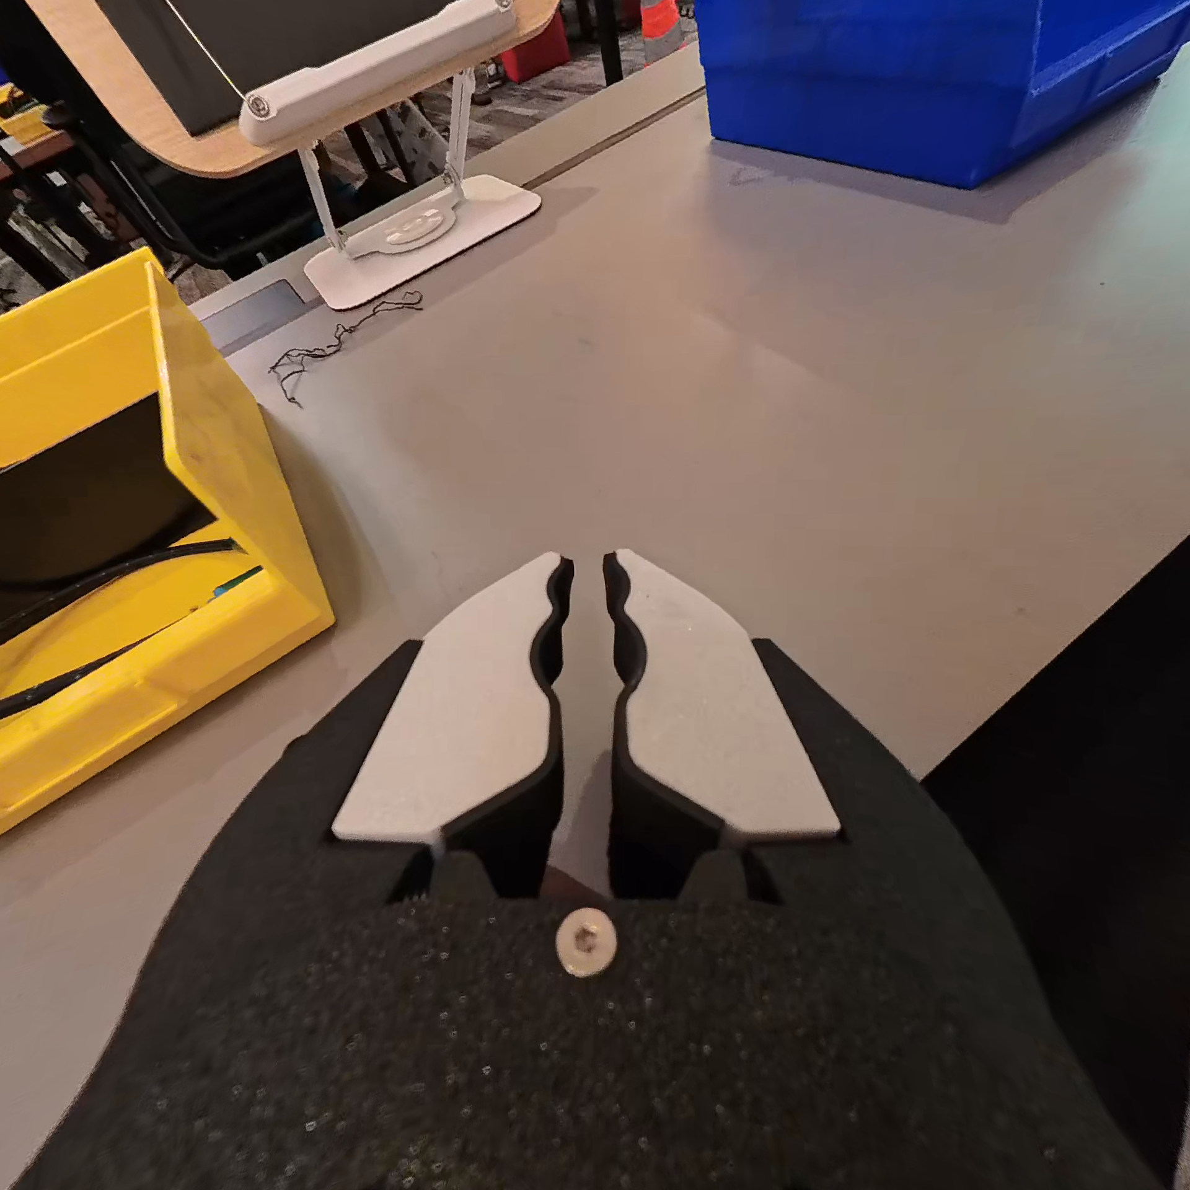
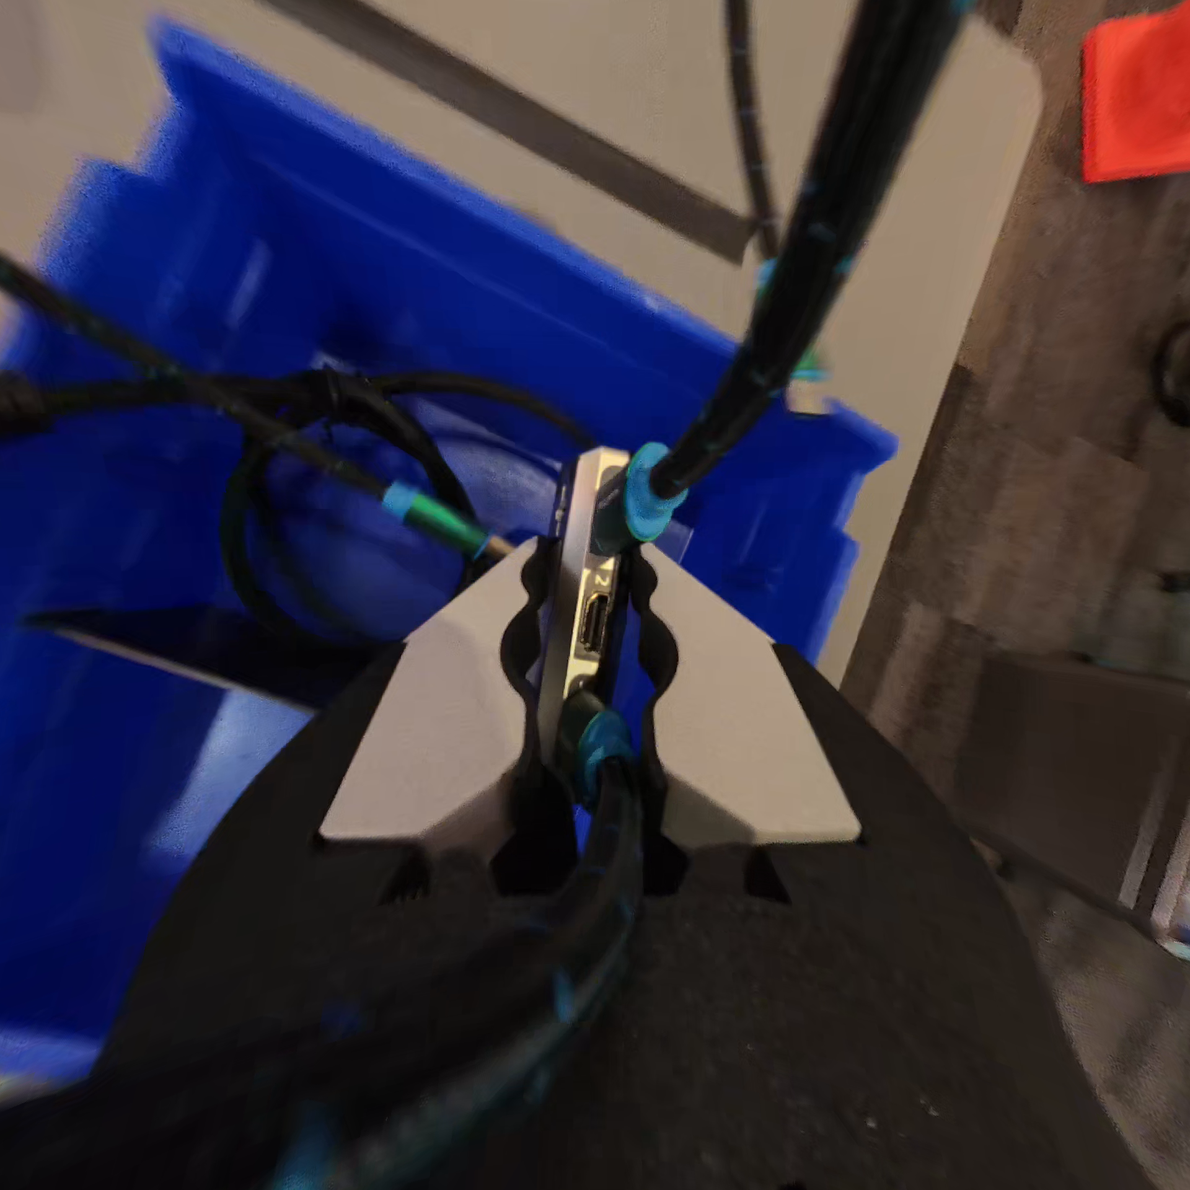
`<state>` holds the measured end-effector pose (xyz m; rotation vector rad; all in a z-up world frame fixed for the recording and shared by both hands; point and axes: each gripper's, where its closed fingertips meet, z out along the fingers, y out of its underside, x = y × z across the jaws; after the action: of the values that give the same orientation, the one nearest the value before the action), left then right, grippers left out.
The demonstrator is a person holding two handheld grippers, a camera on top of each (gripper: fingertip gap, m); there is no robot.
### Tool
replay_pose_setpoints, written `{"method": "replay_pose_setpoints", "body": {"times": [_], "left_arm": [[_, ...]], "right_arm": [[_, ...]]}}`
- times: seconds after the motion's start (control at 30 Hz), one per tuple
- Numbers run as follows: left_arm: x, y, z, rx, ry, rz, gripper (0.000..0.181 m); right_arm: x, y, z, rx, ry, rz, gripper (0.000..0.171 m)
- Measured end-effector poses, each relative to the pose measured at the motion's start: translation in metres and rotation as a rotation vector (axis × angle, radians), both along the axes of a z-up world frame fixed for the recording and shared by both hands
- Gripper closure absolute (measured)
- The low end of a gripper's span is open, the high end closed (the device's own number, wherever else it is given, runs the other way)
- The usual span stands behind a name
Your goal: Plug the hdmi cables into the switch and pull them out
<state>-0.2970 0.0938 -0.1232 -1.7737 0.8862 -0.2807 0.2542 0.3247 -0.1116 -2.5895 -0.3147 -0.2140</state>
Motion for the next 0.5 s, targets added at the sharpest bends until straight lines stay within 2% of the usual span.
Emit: {"method": "replay_pose_setpoints", "body": {"times": [0.03,0.1,0.33,0.47,0.5], "left_arm": [[-0.002,0.0,0.0,0.004,0.003,0.003,0.172],[-0.005,0.0,0.001,0.01,0.004,0.01,0.172],[-0.009,-0.001,-0.001,-0.011,-0.012,0.017,0.171],[-0.009,-0.001,-0.003,-0.013,0.004,0.018,0.171],[-0.009,0.0,-0.003,-0.01,0.009,0.021,0.171]], "right_arm": [[0.004,0.001,-0.012,-0.02,-0.056,-0.016,0.146],[0.006,0.011,-0.011,0.02,-0.049,-0.061,0.147],[0.02,0.015,-0.016,0.004,0.074,-0.183,0.147],[0.031,0.004,-0.017,-0.05,0.096,-0.164,0.127],[0.03,0.002,-0.014,-0.052,0.123,-0.153,0.129]]}}
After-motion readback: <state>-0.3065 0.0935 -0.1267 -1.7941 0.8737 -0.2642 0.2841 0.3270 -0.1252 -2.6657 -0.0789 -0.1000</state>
